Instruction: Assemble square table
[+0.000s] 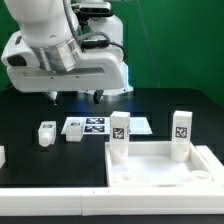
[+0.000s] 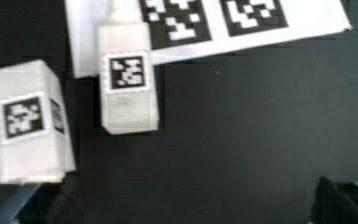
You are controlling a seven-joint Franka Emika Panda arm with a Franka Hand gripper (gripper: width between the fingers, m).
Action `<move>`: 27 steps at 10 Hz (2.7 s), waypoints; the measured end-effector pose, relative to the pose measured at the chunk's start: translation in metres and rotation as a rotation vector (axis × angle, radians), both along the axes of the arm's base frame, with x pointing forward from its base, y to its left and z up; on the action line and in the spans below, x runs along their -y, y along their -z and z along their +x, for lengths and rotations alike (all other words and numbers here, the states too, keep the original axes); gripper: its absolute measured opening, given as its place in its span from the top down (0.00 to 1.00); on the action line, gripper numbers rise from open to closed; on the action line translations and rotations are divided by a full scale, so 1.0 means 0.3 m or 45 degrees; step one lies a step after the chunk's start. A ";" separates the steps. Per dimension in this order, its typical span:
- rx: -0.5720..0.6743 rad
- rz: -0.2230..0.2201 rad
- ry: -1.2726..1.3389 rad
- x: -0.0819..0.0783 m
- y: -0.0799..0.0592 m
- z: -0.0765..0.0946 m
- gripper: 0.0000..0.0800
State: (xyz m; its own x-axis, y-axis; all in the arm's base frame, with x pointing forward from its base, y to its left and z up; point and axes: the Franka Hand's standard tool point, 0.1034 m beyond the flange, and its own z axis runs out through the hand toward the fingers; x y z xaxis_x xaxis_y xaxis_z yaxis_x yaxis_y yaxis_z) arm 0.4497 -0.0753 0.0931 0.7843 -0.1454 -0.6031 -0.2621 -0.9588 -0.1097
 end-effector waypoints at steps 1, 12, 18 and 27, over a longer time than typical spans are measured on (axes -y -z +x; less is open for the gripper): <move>-0.031 0.004 -0.003 0.004 0.012 0.010 0.19; -0.203 -0.033 -0.236 0.036 0.075 -0.035 0.19; -0.398 -0.037 -0.195 0.017 0.145 -0.110 0.19; -0.353 -0.057 -0.235 0.001 0.219 -0.166 0.19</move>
Offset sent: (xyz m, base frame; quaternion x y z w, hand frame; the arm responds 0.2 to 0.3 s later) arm -0.0006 -0.0282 -0.0169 -0.1720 -0.0402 -0.1188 0.9771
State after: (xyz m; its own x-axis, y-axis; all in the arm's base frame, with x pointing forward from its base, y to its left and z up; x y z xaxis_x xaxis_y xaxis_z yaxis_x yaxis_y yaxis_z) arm 0.4000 -0.0755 0.0272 0.6068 -0.0472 -0.7934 -0.0976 -0.9951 -0.0155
